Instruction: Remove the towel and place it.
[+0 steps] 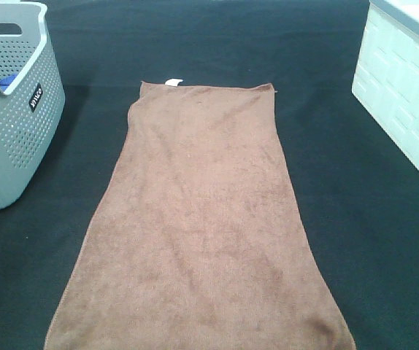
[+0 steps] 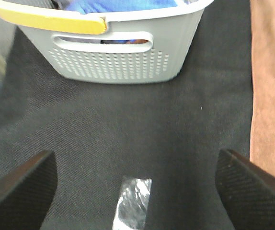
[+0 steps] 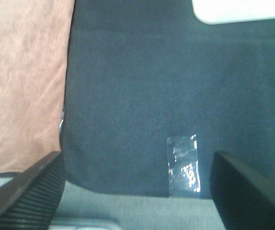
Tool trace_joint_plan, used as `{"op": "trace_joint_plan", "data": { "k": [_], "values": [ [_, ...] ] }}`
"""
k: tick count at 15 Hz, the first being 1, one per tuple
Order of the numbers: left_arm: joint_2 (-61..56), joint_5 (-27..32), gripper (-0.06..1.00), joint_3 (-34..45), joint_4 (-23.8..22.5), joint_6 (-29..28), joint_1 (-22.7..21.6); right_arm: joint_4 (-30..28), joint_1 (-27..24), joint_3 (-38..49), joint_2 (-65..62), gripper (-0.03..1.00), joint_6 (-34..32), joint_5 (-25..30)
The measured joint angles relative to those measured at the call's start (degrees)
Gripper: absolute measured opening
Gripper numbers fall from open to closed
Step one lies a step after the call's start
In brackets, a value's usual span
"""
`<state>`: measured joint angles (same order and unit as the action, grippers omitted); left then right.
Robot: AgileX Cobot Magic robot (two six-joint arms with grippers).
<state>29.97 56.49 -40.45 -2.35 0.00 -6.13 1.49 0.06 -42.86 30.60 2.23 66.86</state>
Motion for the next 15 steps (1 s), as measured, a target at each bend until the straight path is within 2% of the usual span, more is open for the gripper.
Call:
{"op": "trace_joint_plan", "data": {
  "k": [2, 4, 6, 8, 10, 15],
  "values": [
    [-9.6, -1.5, 0.84, 5.3, -2.1, 0.0, 0.0, -0.1, 0.0, 5.2, -9.6, 0.79, 1.0, -2.3],
    [-16.3, -2.1, 0.84, 8.7, -1.6, 0.0, 0.0, -0.1, 0.0, 8.5, -16.4, 0.79, 1.1, -5.7],
    [-21.9, -1.8, 0.84, 9.9, 0.5, 0.0, 0.0, -0.1, 0.0, 11.3, -22.3, 0.79, 1.1, -6.7],
    [-26.8, 0.8, 0.84, 10.1, 4.8, 0.9, 0.0, -0.1, 0.0, 12.8, -28.5, 0.79, 1.1, -7.0],
    [-30.0, 3.4, 0.83, 11.1, 7.4, 2.1, 0.0, 0.3, 0.0, 13.7, -30.9, 0.79, 1.1, -6.7],
    [-30.3, 3.5, 0.82, 11.3, 7.8, 2.3, 0.0, 0.5, 0.0, 14.0, -30.9, 0.77, 1.1, -6.5]
  ]
}}
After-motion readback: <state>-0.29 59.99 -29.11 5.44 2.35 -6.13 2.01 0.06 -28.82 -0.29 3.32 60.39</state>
